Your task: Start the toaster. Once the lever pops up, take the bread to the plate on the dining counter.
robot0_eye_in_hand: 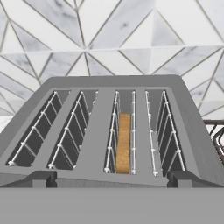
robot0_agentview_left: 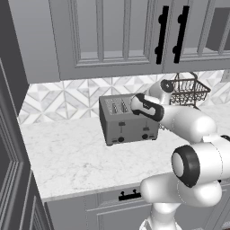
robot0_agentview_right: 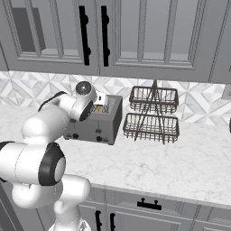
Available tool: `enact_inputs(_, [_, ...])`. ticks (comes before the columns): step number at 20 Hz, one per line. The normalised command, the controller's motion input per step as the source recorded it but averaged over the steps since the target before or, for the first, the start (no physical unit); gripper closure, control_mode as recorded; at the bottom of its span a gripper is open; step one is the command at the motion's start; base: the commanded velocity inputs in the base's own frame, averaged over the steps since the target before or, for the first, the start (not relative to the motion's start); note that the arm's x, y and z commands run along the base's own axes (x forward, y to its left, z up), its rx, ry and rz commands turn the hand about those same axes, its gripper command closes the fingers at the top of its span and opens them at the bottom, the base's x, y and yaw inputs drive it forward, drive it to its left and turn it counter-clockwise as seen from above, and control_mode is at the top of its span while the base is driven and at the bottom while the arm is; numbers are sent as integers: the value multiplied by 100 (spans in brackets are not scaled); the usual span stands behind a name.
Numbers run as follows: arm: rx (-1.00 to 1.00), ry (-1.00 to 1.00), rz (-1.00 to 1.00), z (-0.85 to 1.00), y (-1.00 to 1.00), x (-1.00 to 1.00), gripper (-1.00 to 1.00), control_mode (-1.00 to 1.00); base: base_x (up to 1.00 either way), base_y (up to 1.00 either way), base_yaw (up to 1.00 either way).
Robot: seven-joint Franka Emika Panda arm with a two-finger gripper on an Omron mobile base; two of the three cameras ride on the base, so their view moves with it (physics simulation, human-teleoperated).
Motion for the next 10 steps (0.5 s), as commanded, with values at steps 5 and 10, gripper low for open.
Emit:
enact_inputs(5, [0,0,0,0,0,0,-100,-100,0,0,0])
enact_inputs(10, [0,0,0,0,0,0,-100,-100,0,0,0])
